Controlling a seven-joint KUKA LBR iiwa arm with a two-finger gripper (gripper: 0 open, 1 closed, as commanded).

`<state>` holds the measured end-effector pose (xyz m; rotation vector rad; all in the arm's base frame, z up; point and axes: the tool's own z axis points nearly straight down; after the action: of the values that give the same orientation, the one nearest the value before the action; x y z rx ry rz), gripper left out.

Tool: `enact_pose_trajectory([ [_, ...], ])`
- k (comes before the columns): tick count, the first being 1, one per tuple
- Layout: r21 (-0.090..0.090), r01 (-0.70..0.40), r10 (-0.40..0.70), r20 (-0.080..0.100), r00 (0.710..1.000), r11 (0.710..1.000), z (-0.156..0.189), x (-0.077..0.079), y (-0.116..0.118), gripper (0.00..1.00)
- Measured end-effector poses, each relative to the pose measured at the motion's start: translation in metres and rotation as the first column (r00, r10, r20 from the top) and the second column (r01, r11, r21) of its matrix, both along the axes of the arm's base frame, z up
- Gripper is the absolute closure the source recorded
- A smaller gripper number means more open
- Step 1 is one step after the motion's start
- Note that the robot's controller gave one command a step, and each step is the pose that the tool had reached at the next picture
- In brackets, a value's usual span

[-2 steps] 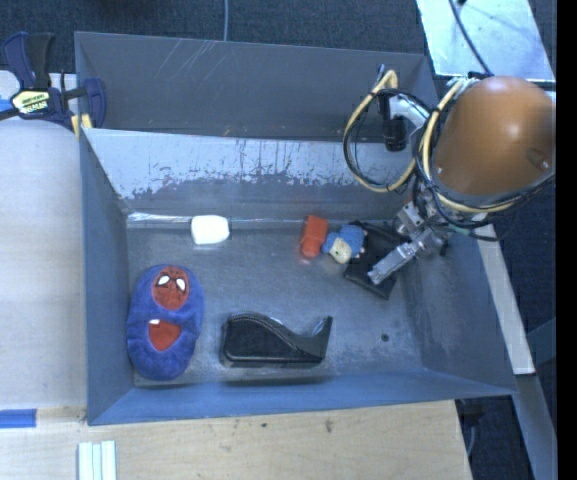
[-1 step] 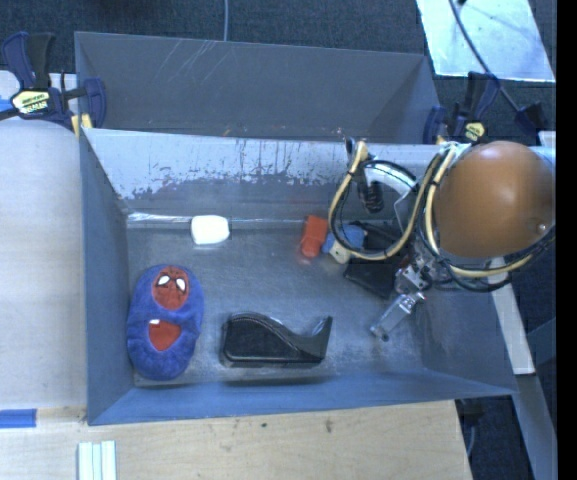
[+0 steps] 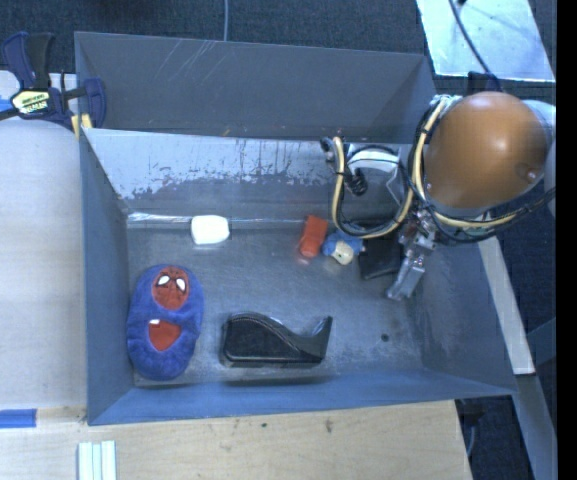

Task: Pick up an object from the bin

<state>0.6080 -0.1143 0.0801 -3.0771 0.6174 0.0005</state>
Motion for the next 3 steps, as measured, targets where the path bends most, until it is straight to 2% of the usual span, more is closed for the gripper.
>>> enact_pose_trajectory([
  [1,-0.002,-0.385,0.385,0.000,0.923,0.923,0.008,0.020,-0.011,0.00],
  [2,0.015,-0.176,0.176,0.023,0.984,0.984,-0.001,-0.008,-0.017,0.00],
  [3,0.011,0.056,-0.056,0.007,0.998,0.998,-0.004,-0.011,-0.002,0.00],
])
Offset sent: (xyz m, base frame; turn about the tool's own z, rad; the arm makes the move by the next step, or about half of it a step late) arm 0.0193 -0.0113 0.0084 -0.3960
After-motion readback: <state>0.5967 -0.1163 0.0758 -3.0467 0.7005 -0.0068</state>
